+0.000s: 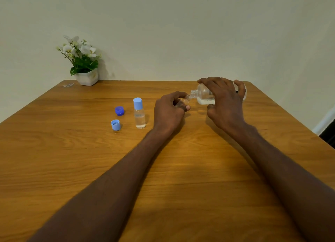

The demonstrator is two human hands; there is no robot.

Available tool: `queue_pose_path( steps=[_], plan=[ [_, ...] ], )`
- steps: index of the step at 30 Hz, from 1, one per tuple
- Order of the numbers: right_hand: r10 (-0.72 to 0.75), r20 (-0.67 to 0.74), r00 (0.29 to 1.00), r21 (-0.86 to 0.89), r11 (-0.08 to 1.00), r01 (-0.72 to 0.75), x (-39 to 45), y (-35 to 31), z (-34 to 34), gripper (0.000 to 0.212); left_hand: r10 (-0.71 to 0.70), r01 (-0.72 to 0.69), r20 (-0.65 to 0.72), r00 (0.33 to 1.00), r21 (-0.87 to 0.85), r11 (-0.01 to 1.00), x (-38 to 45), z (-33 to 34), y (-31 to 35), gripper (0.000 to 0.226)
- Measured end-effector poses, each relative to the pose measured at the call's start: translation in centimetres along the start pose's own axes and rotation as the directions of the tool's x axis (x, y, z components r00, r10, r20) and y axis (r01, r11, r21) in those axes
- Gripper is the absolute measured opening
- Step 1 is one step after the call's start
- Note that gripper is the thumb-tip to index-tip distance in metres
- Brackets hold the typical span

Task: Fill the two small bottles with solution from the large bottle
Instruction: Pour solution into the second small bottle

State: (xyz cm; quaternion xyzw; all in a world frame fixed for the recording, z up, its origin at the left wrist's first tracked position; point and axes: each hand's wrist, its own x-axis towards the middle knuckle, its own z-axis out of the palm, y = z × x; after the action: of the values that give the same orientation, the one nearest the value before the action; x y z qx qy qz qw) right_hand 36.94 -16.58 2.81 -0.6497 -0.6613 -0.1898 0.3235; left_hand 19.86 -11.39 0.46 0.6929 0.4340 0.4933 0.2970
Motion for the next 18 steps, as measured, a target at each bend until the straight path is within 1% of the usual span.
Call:
queue_pose_path(
  steps=[9,18],
  plan=[
    [-0.004,-0.007,1.000,-0.005,1.000,0.004,0.00,0.12,0.16,0.085,-0.003,0.003,0.008,1.000,0.003,1.000,-0.12,-0.18,0.28,0.041],
    [0.002,0.004,1.000,-0.008,1.000,-0.002,0.01,0.05,0.03,0.086,-0.001,0.001,0.010,1.000,0.009,1.000,-0.33,-0.26,0.51,0.044]
  ],
)
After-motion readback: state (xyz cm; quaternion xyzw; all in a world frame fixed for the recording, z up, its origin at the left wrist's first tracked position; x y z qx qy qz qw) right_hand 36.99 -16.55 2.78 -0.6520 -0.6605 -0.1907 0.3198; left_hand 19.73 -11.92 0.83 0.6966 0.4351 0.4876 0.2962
